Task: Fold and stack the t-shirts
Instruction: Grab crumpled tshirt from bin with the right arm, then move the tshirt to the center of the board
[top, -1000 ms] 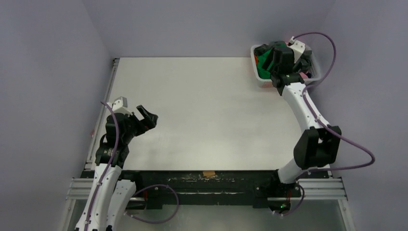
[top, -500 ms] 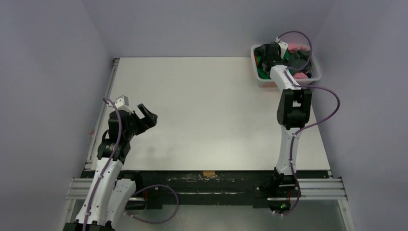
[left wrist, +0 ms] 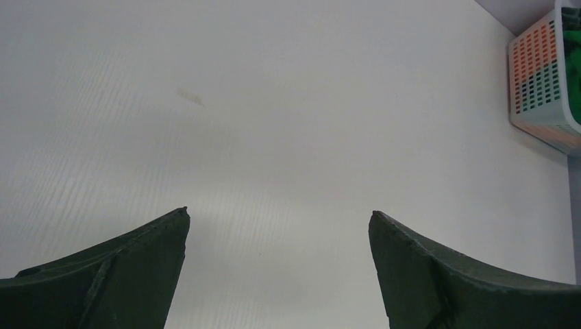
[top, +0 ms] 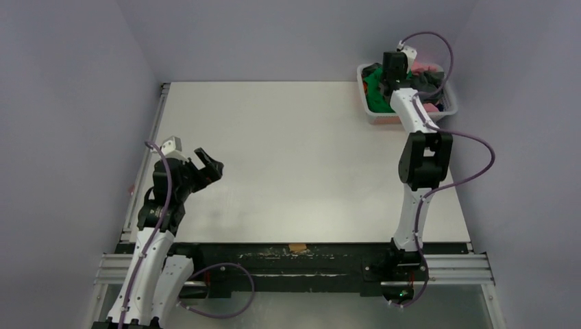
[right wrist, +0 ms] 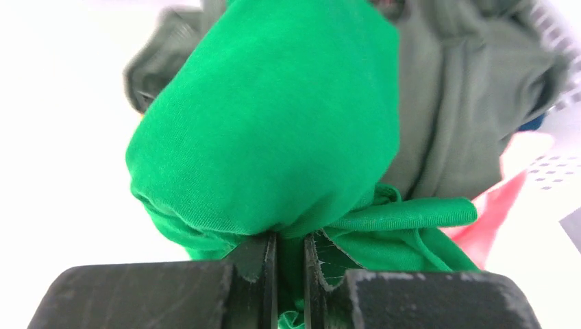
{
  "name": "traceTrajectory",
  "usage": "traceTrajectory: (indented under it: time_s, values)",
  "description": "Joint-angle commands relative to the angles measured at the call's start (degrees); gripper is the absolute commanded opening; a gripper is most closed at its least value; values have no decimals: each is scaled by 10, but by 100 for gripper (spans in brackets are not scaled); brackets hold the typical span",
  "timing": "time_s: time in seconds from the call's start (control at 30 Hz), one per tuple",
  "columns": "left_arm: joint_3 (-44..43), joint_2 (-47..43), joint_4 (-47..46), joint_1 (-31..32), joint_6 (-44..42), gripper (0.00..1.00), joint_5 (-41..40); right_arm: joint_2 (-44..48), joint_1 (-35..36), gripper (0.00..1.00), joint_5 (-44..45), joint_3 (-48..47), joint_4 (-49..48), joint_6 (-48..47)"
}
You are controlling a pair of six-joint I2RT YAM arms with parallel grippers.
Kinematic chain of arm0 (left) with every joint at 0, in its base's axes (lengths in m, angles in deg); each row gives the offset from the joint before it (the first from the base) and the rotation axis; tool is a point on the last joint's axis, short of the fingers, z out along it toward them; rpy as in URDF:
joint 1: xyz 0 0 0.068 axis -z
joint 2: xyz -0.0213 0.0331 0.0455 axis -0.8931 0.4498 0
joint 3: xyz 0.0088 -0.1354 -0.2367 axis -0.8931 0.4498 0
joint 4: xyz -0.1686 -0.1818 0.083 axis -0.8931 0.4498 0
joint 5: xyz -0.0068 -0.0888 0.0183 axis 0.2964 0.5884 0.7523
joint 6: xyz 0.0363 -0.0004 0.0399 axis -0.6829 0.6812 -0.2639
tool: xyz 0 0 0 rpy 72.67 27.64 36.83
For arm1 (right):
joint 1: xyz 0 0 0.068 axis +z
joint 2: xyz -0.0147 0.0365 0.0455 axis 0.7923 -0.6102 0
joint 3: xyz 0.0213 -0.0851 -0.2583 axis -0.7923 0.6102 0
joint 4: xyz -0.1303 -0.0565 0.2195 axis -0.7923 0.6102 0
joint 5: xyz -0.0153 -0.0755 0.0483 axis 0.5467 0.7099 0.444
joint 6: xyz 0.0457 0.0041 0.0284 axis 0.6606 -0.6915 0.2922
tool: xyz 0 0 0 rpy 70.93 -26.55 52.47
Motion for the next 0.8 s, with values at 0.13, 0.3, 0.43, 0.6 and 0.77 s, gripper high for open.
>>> traceTrajectory:
  time_s: [0.13,0.3,0.43,0.6,0.77]
  values:
    - [-5,-40,-10,-1,6,100,13,235,42,0,-134,-53,-15,-10]
    - [-8,-65,5,-1,12,100,33,300,120,0,-251,-73,13,-8]
    - [-9,-91,27,-1,22,100,36,337,192,0,-355,-70,4,3]
    - [-8,-111,57,-1,48,100,37,368,258,0,-421,20,-12,27]
    - [-4,-117,81,-1,73,100,34,431,264,15,-331,282,-45,32]
